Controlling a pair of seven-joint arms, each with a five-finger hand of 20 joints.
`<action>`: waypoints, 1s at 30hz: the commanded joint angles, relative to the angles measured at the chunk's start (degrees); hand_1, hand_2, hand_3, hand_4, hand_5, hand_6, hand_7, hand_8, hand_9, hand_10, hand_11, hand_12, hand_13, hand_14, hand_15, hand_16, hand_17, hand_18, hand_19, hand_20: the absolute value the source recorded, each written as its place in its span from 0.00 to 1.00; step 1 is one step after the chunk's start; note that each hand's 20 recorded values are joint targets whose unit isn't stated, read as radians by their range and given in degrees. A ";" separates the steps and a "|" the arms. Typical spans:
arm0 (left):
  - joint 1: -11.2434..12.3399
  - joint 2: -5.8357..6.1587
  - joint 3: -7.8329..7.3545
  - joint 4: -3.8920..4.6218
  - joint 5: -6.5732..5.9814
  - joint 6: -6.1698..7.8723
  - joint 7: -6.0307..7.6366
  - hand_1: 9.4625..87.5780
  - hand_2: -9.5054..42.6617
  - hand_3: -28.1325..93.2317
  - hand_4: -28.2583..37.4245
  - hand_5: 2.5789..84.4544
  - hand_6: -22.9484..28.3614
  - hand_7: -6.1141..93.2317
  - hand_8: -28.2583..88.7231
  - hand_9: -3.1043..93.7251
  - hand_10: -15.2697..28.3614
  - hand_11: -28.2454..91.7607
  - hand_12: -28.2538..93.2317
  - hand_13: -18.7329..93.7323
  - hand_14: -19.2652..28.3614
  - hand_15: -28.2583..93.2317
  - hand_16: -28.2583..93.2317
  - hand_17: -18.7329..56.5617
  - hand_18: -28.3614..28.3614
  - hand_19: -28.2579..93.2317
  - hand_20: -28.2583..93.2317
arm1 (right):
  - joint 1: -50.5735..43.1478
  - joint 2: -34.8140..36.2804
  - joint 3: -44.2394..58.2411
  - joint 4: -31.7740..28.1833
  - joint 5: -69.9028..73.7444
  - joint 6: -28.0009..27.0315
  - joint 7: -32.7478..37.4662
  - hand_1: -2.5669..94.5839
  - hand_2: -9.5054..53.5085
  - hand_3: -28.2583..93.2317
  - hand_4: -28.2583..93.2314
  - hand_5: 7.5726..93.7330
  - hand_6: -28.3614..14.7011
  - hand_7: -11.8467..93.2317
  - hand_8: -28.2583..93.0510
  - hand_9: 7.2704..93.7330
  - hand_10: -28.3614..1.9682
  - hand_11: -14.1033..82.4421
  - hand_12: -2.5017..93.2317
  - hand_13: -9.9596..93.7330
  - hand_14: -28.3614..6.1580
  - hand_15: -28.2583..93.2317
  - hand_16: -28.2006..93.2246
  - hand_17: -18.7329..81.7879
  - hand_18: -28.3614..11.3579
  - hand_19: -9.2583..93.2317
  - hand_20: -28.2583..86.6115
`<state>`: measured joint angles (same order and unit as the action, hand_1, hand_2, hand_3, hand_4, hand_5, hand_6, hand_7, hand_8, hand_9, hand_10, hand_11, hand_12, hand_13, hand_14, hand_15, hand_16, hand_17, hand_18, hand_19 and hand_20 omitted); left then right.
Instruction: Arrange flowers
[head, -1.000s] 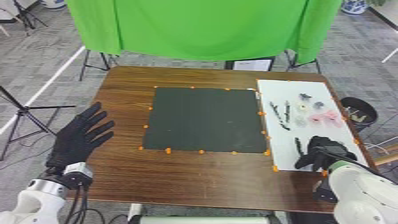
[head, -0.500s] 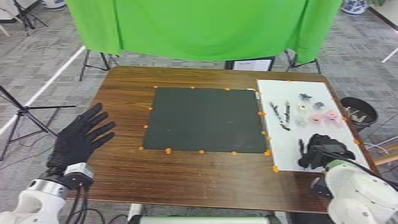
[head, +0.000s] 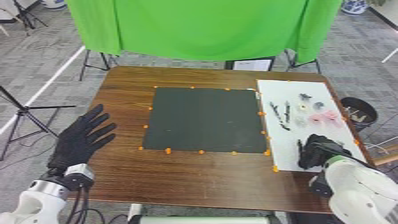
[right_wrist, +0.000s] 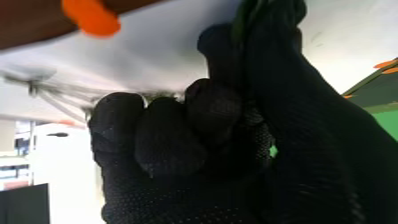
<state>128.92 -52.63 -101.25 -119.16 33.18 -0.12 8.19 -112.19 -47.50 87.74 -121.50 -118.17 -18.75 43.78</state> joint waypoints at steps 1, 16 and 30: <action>0.51 -0.65 -0.02 0.06 -0.04 -0.41 -0.53 0.18 0.12 0.80 0.00 0.26 0.52 0.23 0.15 0.24 0.59 0.35 0.38 0.31 0.73 0.46 0.23 0.10 0.83 0.51 0.30 | -6.02 -0.57 -0.81 2.03 1.61 8.95 -5.77 0.37 0.07 1.00 0.11 0.63 0.70 0.71 0.45 0.77 0.66 0.84 0.70 0.79 0.57 0.95 0.58 0.52 0.21 0.95 0.66; 1.45 0.29 -1.91 -0.93 0.34 -0.27 0.29 0.18 0.12 0.80 0.00 0.26 0.52 0.23 0.15 0.24 0.59 0.35 0.38 0.31 0.73 0.46 0.23 0.10 0.83 0.51 0.30 | 2.10 2.77 0.31 -4.51 5.26 19.35 -4.57 0.29 0.21 1.00 0.20 0.60 0.65 0.79 0.48 0.77 0.65 0.90 0.69 0.78 0.56 0.99 0.55 0.52 0.21 0.98 0.66; 5.63 1.00 -7.30 -2.92 0.63 -0.05 1.20 0.18 0.12 0.81 0.00 0.26 0.52 0.23 0.15 0.24 0.59 0.35 0.38 0.31 0.73 0.46 0.23 0.10 0.83 0.51 0.30 | 29.67 -2.03 -22.66 2.18 3.99 20.62 -4.73 0.30 0.17 1.00 0.20 0.62 0.65 0.76 0.49 0.78 0.65 0.88 0.71 0.79 0.56 0.99 0.55 0.53 0.21 0.99 0.65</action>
<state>131.50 -52.22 -105.39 -120.92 33.57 -0.10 8.65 -98.07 -44.59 78.01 -123.47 -111.48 1.56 39.58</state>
